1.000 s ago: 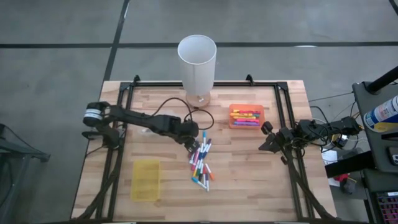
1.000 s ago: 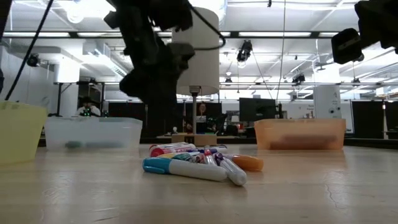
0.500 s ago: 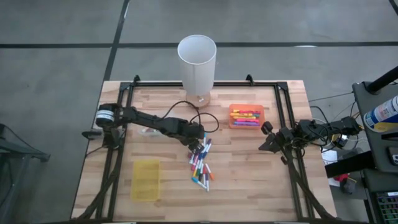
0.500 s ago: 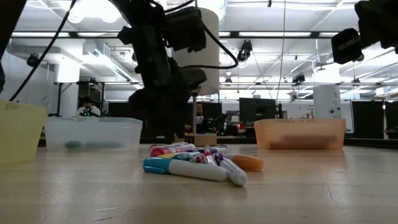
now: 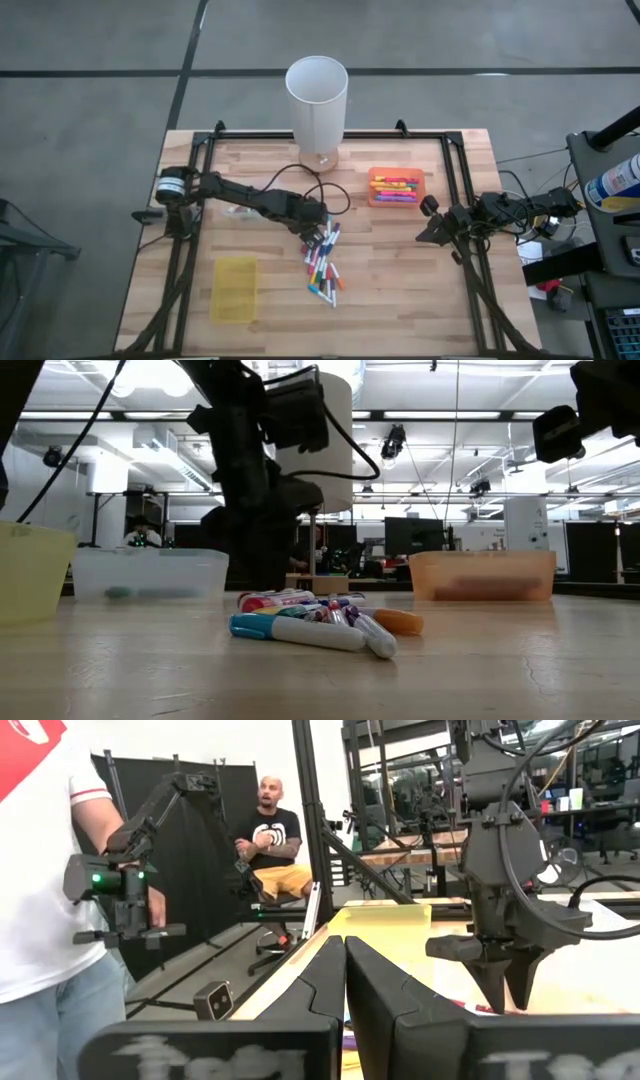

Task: Pick & Place Markers
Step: Put the red marker pen into the white bin

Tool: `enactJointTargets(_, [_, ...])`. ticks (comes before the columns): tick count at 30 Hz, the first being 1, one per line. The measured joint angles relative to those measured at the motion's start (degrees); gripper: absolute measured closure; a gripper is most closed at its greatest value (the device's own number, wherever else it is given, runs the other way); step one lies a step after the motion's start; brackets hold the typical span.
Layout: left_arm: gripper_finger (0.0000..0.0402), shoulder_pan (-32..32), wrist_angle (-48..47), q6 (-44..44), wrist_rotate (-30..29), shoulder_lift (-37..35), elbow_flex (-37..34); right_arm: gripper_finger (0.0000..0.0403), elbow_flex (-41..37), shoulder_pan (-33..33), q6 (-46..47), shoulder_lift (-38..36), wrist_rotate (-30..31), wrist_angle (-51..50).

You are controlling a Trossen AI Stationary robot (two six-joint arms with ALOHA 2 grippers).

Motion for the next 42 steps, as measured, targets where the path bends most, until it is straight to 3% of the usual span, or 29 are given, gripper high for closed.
enactJointTargets(23, [0.0259, -0.7, -1.4, 0.8, 0.7, -0.1, -4.2, 0.0394, 0.0, 0.0, 0.0, 0.0, 0.0, 0.0])
enactJointTargets(33, [0.0354, -0.9, -3.3, 2.6, 3.0, -1.3, -3.8, 0.0394, 0.0, 0.0, 0.0, 0.0, 0.0, 0.0])
enactJointTargets(42, [0.0354, -0.9, -8.4, 5.1, 2.6, -8.8, -2.4, 0.0394, 0.0, 0.0, 0.0, 0.0, 0.0, 0.0])
